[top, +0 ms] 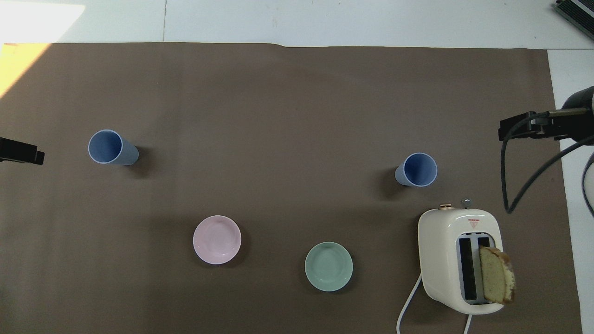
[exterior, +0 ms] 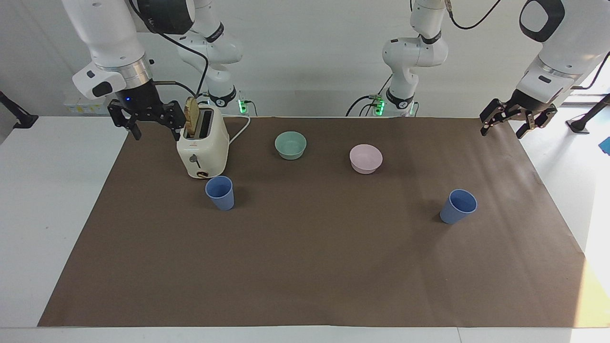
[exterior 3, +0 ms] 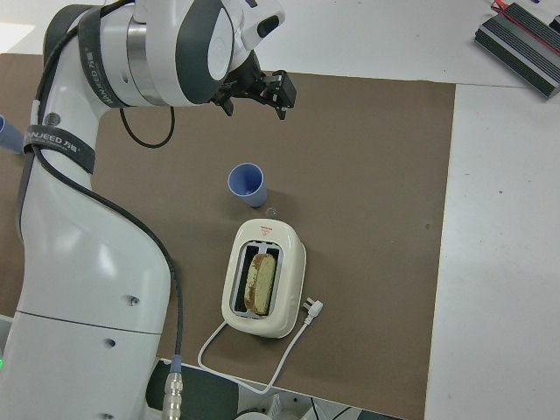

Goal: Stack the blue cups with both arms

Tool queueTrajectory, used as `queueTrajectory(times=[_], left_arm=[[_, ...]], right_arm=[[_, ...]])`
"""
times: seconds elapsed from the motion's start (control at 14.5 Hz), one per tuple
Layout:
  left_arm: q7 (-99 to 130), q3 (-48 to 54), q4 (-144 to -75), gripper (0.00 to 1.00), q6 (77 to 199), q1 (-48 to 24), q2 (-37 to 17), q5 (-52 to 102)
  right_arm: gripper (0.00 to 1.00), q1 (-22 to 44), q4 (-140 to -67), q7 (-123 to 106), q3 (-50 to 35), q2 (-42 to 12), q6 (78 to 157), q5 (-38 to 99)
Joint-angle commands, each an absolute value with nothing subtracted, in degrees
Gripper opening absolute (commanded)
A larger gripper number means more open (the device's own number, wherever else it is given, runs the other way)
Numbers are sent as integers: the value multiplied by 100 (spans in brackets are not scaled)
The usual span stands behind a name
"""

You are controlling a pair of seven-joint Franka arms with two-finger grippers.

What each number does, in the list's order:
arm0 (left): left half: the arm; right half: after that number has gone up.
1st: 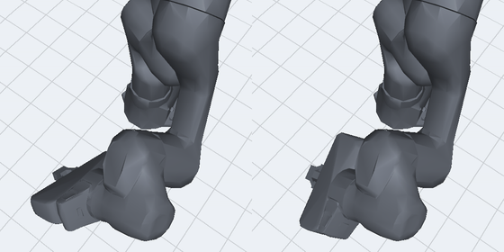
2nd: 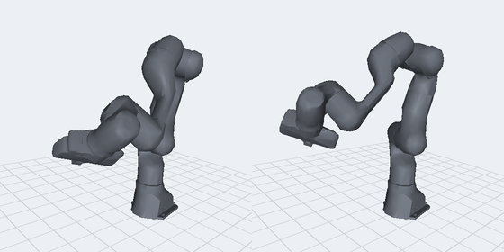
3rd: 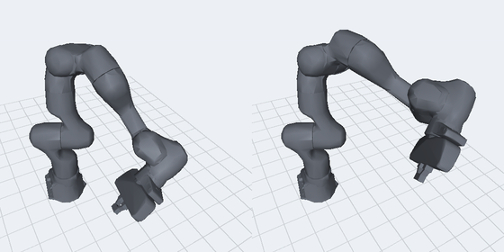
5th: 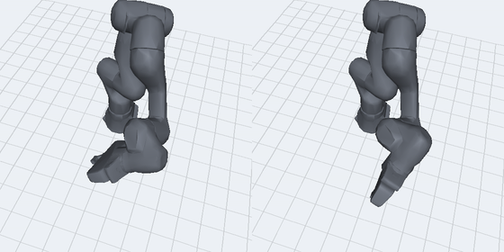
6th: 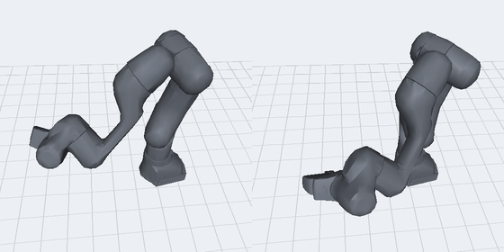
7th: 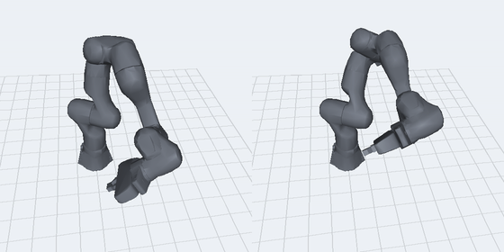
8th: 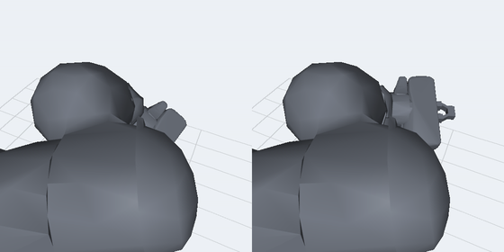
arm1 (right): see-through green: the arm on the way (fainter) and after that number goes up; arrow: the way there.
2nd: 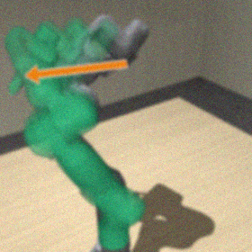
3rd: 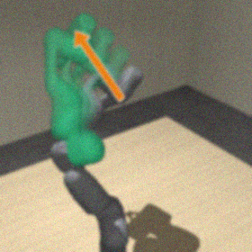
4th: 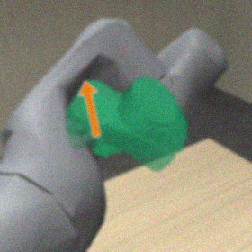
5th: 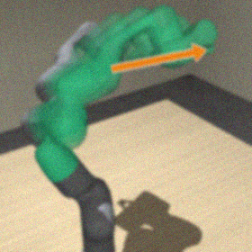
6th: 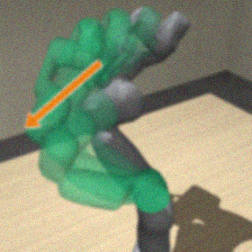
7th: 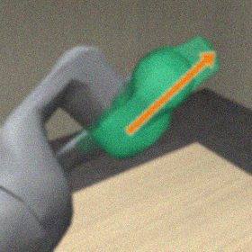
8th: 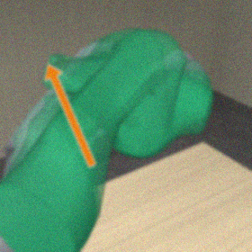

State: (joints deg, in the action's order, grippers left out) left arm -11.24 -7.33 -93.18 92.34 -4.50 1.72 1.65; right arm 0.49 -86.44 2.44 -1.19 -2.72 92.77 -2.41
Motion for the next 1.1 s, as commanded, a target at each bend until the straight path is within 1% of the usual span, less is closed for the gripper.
queueTrajectory(times=[0.0, 1.03], left_arm=[[-1046, -791, -9202, 100, 9097, -536, 158, 193], [-1063, -800, -9149, 100, 9106, -483, 185, 176]], right_arm=[[100, 53, -8912, 79, -70, -79, 9404, -246], [100, 61, -8912, 132, -79, -79, 9413, -229]])
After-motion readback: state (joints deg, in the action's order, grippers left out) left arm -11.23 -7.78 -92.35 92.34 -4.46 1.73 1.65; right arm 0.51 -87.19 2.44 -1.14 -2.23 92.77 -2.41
